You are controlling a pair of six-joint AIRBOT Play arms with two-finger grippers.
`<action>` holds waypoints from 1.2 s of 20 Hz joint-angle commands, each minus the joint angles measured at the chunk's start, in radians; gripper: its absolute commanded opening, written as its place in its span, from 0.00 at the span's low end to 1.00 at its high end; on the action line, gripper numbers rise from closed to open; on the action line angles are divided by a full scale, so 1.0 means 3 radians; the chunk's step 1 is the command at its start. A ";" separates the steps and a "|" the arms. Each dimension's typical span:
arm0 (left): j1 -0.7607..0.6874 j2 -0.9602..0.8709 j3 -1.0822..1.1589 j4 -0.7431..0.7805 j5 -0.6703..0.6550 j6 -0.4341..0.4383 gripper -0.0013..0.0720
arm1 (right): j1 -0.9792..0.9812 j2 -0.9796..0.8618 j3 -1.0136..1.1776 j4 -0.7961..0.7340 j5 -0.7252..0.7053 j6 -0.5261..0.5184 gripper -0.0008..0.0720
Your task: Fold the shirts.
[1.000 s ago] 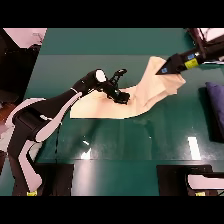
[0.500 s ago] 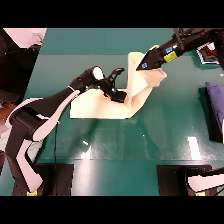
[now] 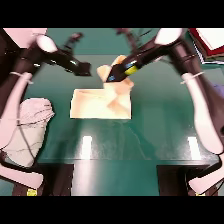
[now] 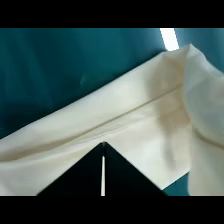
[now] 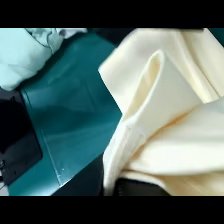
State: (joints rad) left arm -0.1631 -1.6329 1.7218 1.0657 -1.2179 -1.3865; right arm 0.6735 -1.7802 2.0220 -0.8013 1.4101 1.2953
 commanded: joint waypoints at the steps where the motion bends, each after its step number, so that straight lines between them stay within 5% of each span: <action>1: 0.0557 0.0408 0.0003 0.0090 -0.0243 0.0024 0.05 | 0.0540 -0.0403 0.0008 -0.0004 -0.0996 -0.0282 0.65; 2: 0.0685 0.0507 0.0001 0.0090 -0.0291 0.0024 0.05 | 0.0661 -0.0515 0.0006 -0.0006 -0.1205 -0.0284 0.83; 6: 0.0982 0.0786 -0.0001 0.0090 -0.0441 0.0031 0.05 | 0.0684 -0.0458 0.0006 -0.0235 -0.1063 -0.0423 0.77; 11: 0.0811 0.0820 -0.0249 0.0039 -0.0795 0.0109 0.05 | 0.0085 0.0020 0.0003 -0.1012 0.0135 -0.0205 0.77; 12: 0.0734 0.0820 -0.0403 0.0038 -0.0790 0.0109 0.18 | -0.0075 0.0085 0.0003 -0.0993 0.0291 -0.0197 0.77; 13: 0.0654 0.0820 -0.0576 0.0038 -0.0772 0.0108 0.65 | -0.0211 0.0140 0.0001 -0.0997 0.0383 -0.0146 0.77; 14: 0.0573 0.0820 -0.0782 0.0038 -0.0767 0.0108 0.90 | -0.0361 0.0189 0.0001 -0.0996 0.0449 -0.0098 0.77; 17: 0.0371 0.0856 -0.1438 0.0042 -0.0591 0.0148 0.84 | -0.0679 0.0287 -0.0019 -0.0994 0.0571 -0.0004 0.77; 24: 0.0164 0.1441 -0.2949 -0.0120 0.0575 0.0209 0.84 | -0.0837 0.0773 -0.1039 -0.0989 0.0116 -0.0006 0.77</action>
State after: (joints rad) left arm -0.0853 -1.2556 0.9913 1.0603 -1.1912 -1.3479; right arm 0.4412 -1.6012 1.8233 -1.0958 1.5116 1.2896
